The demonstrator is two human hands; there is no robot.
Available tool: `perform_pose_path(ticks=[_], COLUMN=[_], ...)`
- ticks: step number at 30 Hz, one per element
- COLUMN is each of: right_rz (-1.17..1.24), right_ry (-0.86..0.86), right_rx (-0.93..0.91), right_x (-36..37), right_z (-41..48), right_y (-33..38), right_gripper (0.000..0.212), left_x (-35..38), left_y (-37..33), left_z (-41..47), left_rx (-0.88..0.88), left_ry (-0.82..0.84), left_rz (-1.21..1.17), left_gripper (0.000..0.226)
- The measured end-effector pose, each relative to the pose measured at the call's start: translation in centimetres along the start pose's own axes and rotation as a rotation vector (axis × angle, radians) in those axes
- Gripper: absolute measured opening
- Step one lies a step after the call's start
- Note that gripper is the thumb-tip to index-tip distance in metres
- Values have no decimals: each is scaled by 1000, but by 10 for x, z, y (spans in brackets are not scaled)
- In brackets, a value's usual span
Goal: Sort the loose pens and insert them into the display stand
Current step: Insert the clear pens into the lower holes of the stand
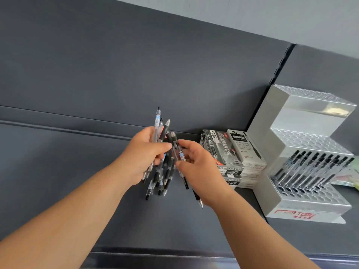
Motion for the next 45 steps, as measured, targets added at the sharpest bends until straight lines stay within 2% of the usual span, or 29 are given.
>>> perform_pose_path(ticks=[2,9,13,16,21,24,28,31,37,39,42,45], right_rz=[20,23,85,138,185,235,388,453,476,471,440,371], right_ry=[21,122,131,146,163,164,142,142,128,112,101,88], right_rx=[-28,-85,-77,-53,-26,-20,-43,-80,-108,-108,-99,-112], right_x=[-6,-26,-50,-72,-106,-129,-163,-185,-217,-228,-241,-255], right_z=[-2,-9,-16,-23,-34,-42,-50,-55,-68,-70,-74,-80], right_y=[4,7,0,-6,-16,-23,-22,-22,-32,-38,-46,-51], right_gripper=[50,58,51,45,43,40,36,33,34,34,33,34], left_x=[9,38,61,76,94,105,140,177,226,238,256,269], left_y=[-6,-15,-18,-26,-48,-58,-59,-57,-47,-43,-40,-37], left_z=[0,-5,-7,-11,-17,-22,-33,-41,-45,-46,-48,-50], left_rx=[8,42,56,101,184,196,198,202,116,89,91,92], left_ry=[29,-29,-62,-117,-289,-350,-271,-174,-23,7,10,-28], left_rz=[-21,-48,-101,-104,-106,-39,138,168,30,-30,-47,-114], left_gripper=[28,19,25,28,10,7,13,16,3,8,2,17])
Point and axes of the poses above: each hand's wrist, its own z-axis towards the middle knuckle, its own x-axis out of the palm, y = z × x, the point moved 9 cm from there along z, towards the middle knuckle, and after that the axes turned 3 degrees about -z, right-handed, at the moved point
